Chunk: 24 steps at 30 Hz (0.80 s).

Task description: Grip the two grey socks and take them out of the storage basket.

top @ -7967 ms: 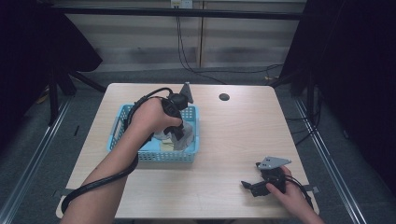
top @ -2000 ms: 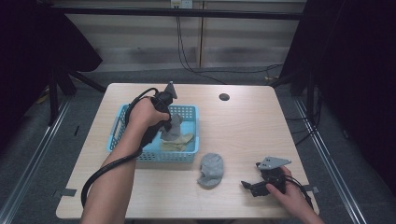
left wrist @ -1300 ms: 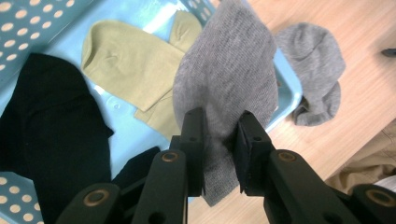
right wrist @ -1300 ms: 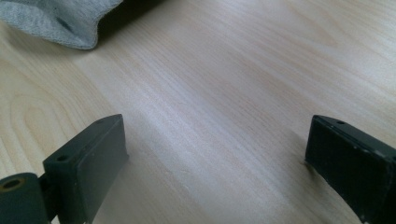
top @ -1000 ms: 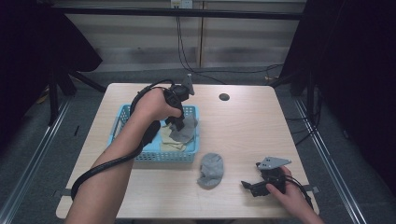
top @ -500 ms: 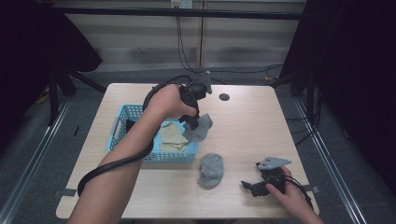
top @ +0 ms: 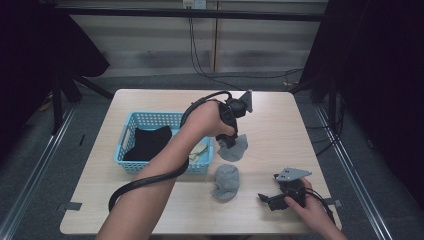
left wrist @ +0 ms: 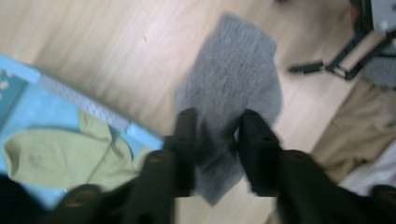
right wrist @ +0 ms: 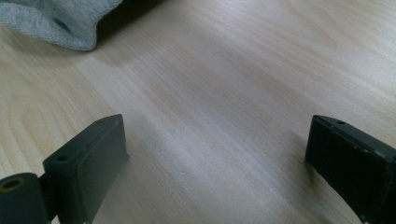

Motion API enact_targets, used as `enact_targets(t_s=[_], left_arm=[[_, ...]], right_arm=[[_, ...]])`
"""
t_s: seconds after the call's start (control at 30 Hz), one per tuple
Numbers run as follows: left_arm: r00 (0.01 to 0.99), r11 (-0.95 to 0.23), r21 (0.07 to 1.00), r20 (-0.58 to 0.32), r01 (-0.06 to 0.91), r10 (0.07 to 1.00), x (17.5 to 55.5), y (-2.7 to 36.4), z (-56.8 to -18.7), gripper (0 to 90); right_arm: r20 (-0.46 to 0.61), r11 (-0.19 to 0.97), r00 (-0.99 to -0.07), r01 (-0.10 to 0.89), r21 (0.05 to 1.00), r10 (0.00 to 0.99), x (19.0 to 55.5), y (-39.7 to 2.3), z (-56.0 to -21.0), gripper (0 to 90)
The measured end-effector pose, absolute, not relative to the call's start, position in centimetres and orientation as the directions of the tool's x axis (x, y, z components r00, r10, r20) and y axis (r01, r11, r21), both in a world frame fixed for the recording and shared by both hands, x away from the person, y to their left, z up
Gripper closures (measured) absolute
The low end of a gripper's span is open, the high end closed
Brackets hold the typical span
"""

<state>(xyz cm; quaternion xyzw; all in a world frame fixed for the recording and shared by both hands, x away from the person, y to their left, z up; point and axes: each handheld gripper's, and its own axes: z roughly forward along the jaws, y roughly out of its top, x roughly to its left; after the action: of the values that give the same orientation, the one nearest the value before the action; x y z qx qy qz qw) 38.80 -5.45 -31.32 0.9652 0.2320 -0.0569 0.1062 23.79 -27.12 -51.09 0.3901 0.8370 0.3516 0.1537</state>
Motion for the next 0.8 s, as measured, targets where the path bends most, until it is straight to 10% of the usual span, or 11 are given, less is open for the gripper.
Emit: enact_targets(t_s=[0.13,0.8], left_arm=[[0.889,-0.856,0.242,-0.100,0.457,0.447,39.2,-5.7,-31.7,35.3],[0.876,-0.846,0.229,-0.150,0.482,0.458,36.7,-1.5,-33.8,23.0]], right_arm=[[0.023,0.447,-0.648,0.549,0.707,0.761,23.8,-27.1,-51.1,4.7],[0.023,0.445,-0.648,0.548,0.708,0.761,23.8,-27.1,-51.1,4.7]])
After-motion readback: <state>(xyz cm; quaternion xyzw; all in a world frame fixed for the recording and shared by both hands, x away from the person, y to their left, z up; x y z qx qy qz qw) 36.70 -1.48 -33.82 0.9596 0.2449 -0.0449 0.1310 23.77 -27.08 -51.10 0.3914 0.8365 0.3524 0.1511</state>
